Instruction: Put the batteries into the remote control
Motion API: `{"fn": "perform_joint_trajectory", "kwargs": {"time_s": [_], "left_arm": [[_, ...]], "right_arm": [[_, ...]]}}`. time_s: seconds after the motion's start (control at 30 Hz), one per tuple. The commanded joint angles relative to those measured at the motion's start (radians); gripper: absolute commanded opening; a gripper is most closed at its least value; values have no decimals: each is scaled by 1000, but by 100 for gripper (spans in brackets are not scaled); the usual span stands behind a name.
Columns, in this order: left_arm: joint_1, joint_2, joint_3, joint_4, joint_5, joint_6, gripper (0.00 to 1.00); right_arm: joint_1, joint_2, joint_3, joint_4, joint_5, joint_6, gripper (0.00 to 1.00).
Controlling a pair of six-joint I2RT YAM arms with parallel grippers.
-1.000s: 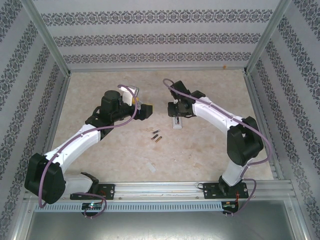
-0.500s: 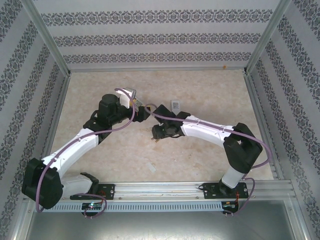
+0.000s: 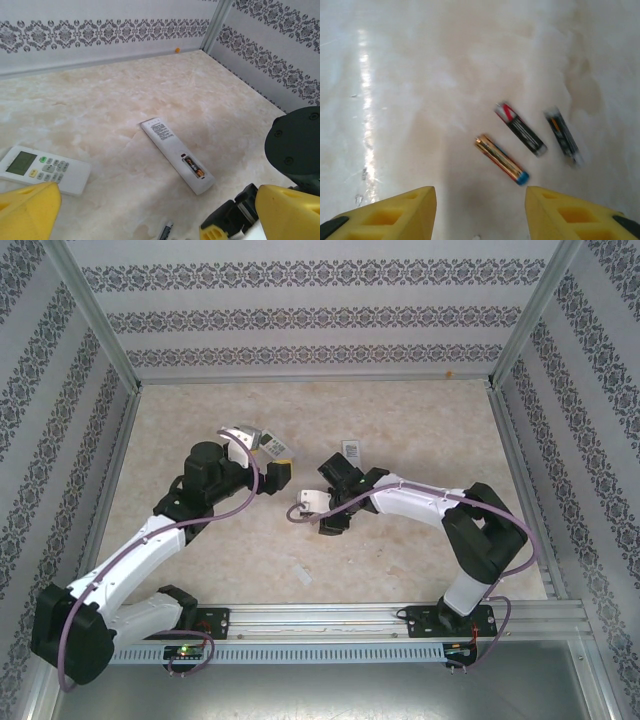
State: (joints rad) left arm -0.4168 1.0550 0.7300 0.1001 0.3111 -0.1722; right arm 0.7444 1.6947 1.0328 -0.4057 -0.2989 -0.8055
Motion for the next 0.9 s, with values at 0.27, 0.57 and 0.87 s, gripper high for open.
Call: {"fn": "perform_joint_trajectory", "kwargs": {"time_s": [0.27, 0.57, 0.87], "left_arm": [[18, -61, -43, 32, -55, 57, 100], [22, -50, -49, 49, -40, 54, 100], [25, -45, -46, 50, -34, 54, 100]], "right_arm": [[-29, 126, 85, -2, -109, -346, 46], [-30, 181, 146, -67, -107, -348, 34], [-19, 228, 177, -105, -74, -356, 32]]}}
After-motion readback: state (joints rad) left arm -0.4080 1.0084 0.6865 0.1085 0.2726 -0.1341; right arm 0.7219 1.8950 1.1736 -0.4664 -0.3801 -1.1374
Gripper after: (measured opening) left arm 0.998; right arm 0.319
